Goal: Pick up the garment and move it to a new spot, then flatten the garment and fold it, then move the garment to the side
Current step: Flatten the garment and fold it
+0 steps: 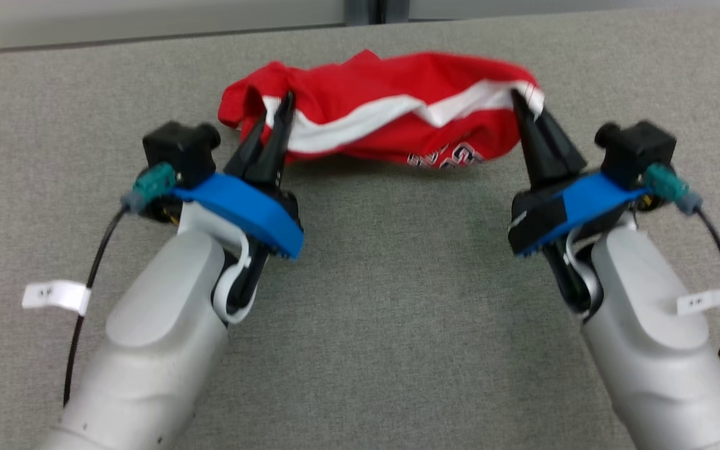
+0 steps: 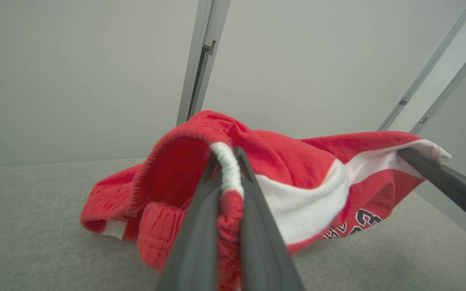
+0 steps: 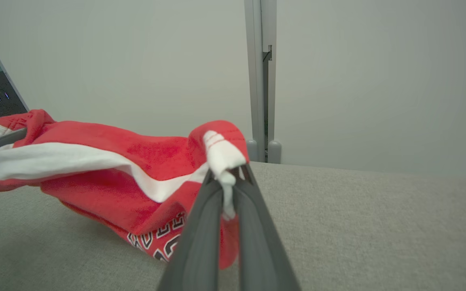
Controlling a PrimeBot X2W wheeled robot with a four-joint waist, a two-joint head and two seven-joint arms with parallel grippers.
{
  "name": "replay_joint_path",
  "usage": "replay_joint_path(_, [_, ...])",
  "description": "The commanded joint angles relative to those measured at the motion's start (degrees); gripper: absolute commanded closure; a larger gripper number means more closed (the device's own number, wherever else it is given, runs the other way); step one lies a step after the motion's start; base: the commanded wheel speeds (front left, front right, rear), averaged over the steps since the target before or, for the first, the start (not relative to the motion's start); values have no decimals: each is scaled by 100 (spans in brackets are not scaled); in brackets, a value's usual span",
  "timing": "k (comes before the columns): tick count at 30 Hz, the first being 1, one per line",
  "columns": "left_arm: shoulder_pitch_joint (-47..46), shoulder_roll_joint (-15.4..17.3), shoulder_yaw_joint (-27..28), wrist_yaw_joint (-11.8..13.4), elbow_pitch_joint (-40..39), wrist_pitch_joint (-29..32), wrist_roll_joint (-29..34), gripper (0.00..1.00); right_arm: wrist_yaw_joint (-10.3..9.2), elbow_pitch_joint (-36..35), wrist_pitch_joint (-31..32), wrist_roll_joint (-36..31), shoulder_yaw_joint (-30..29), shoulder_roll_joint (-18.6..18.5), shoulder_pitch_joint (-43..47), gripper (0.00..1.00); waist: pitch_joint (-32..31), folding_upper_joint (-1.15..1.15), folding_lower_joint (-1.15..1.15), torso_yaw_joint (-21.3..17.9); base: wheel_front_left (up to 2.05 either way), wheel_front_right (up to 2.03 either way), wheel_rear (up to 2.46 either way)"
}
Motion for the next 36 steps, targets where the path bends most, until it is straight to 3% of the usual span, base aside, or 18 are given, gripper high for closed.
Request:
replay_joint_path(1, [499, 13, 163, -2, -226, -30, 129, 100, 1, -165, -5, 85, 61, -19, 506, 100, -151, 0, 0, 18, 0, 0, 0])
replay_joint_path(7, [2001, 62, 547, 55, -812, -35, 553, 100, 1, -623, -4, 212, 206, -72, 1891, 100, -619, 0, 0, 96, 0, 0, 0])
replay_joint_path(15, [3569, 67, 661, 117, -1340, -35, 997, 100, 1, -1093, -5, 298, 234, -99, 3463, 100, -1139, 0, 0, 242, 0, 0, 0])
replay_joint_path(28, [4347, -103, 687, 96, -1368, -36, 1196, 100, 1, -1134, -4, 259, -114, 38, 4501, 100, -1532, 0, 0, 359, 0, 0, 0])
replay_joint_path(29, [4347, -115, 695, 99, -1340, -36, 1216, 97, 1, -1100, -4, 230, -126, 54, 4483, 100, -1551, 0, 0, 357, 0, 0, 0])
replay_joint_path(30, [4325, -116, 703, 122, -1325, -36, 1252, 62, 1, -1027, -3, 211, -141, 70, 4459, 100, -1573, 0, 0, 354, 0, 0, 0])
replay_joint_path(31, [4299, -126, 737, 143, -1329, -36, 1275, 37, 1, -994, -5, 215, -170, 84, 4420, 78, -1597, 0, 0, 357, 0, 0, 0])
replay_joint_path(32, [4296, -137, 753, 144, -1299, -35, 1308, 0, 1, -956, -4, 205, -196, 97, 4377, 0, -1623, 0, 0, 363, 0, 0, 0])
replay_joint_path(36, [4284, -173, 895, 185, -1293, -36, 1432, 0, 1, -910, -4, 134, -356, 165, 4265, 0, -1745, 0, 0, 378, 0, 0, 0])
